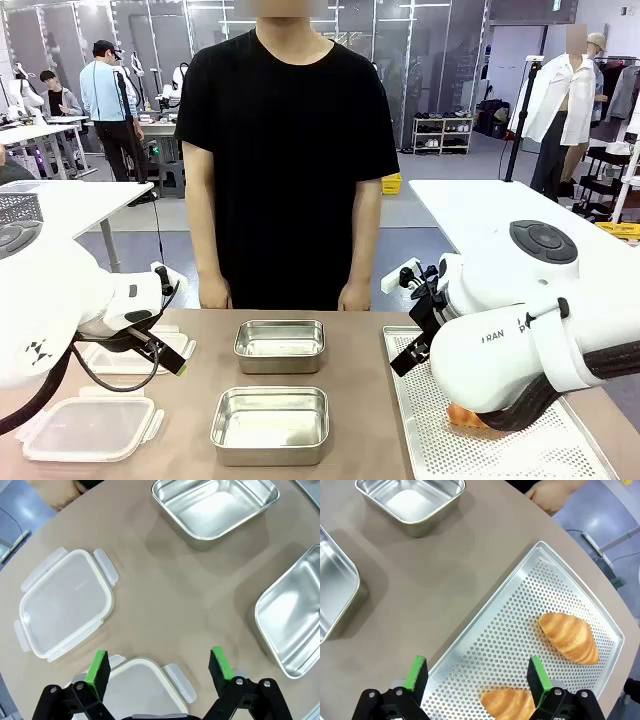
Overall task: Place the bread into the airtight container.
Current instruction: Pick up a Butter Roll and place it into an empty Airtight Container.
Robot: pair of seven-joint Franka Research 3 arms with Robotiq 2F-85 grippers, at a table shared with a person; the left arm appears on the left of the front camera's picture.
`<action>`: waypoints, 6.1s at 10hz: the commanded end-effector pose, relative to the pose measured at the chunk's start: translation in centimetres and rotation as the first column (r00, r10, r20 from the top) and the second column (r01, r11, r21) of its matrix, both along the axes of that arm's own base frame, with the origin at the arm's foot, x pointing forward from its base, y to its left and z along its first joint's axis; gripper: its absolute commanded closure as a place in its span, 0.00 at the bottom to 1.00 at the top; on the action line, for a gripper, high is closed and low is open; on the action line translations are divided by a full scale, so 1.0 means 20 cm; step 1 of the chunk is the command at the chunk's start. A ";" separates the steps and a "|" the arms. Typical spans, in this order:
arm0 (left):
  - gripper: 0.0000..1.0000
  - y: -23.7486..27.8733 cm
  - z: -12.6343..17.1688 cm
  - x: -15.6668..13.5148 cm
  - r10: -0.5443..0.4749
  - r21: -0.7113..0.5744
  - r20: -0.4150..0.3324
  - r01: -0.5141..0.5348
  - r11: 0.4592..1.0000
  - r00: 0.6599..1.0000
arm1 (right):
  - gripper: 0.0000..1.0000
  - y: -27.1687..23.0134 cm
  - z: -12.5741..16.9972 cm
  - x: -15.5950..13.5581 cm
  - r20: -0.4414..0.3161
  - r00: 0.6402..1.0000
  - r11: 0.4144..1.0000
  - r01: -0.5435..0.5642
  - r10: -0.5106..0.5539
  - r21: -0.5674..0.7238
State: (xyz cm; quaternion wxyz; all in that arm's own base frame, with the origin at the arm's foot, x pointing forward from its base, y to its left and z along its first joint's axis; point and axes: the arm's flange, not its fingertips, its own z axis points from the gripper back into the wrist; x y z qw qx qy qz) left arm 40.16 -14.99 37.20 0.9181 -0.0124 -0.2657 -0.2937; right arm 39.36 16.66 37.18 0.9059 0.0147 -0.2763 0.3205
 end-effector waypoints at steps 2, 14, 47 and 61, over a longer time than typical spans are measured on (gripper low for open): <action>0.00 0.00 0.00 0.00 -0.001 0.000 0.000 0.001 1.000 1.000 | 0.00 0.00 0.00 0.00 0.000 1.000 1.000 0.000 0.000 0.000; 0.00 0.20 0.59 0.06 -0.009 -0.149 -0.114 -0.008 0.989 0.993 | 0.00 -0.22 0.58 0.03 -0.090 0.996 0.993 0.038 -0.028 0.115; 0.00 1.08 1.82 -0.79 0.157 -0.368 -0.007 -0.148 0.918 0.988 | 0.00 -0.50 0.75 -0.17 -0.430 0.749 0.781 -0.608 0.505 -0.143; 0.00 1.08 1.82 -0.79 0.157 -0.368 -0.007 -0.148 0.918 0.988 | 0.00 -0.42 0.17 0.08 -0.381 0.655 0.612 -0.752 0.653 -0.245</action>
